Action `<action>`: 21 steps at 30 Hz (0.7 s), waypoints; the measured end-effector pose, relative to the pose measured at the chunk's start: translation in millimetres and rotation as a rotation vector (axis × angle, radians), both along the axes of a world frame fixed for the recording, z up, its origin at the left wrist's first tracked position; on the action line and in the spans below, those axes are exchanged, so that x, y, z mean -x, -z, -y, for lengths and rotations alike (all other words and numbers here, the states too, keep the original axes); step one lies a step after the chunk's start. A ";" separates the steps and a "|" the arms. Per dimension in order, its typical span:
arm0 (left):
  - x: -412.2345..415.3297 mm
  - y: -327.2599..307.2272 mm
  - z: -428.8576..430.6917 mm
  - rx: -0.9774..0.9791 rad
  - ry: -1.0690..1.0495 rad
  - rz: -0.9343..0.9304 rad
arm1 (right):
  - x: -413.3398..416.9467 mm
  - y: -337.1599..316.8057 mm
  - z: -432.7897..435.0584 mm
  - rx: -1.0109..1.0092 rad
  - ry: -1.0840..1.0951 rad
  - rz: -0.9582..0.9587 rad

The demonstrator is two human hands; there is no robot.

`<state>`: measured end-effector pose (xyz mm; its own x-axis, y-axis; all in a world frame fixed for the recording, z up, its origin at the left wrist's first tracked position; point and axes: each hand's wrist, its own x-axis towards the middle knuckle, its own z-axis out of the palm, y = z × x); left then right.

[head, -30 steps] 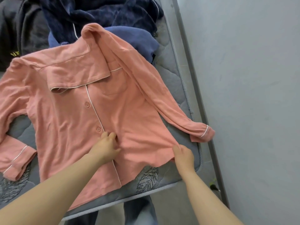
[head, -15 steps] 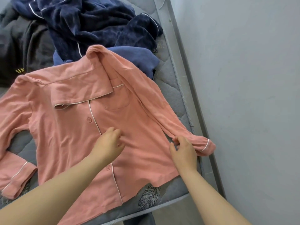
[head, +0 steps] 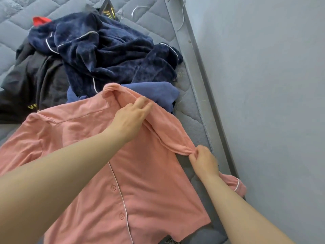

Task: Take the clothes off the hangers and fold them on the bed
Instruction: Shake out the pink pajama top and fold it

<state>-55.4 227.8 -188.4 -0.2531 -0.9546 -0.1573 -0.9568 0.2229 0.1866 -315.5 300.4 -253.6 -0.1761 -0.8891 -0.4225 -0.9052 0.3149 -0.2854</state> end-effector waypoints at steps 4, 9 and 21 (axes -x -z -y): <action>-13.6 1.2 23.5 0.094 0.010 0.119 | 28.4 -21.3 41.7 0.209 0.322 0.071; -14.6 -6.5 41.0 0.199 0.002 0.175 | 28.9 -26.7 84.0 0.058 0.174 0.034; -84.4 -12.4 -20.5 0.256 -0.451 -0.174 | -144.4 -56.8 64.6 0.191 -0.324 0.520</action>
<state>29.0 248.3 -176.0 0.1888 -0.9767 0.1017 -0.9279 -0.1435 0.3440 -171.0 235.8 -196.8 0.2994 -0.9310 -0.2090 -0.6742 -0.0515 -0.7367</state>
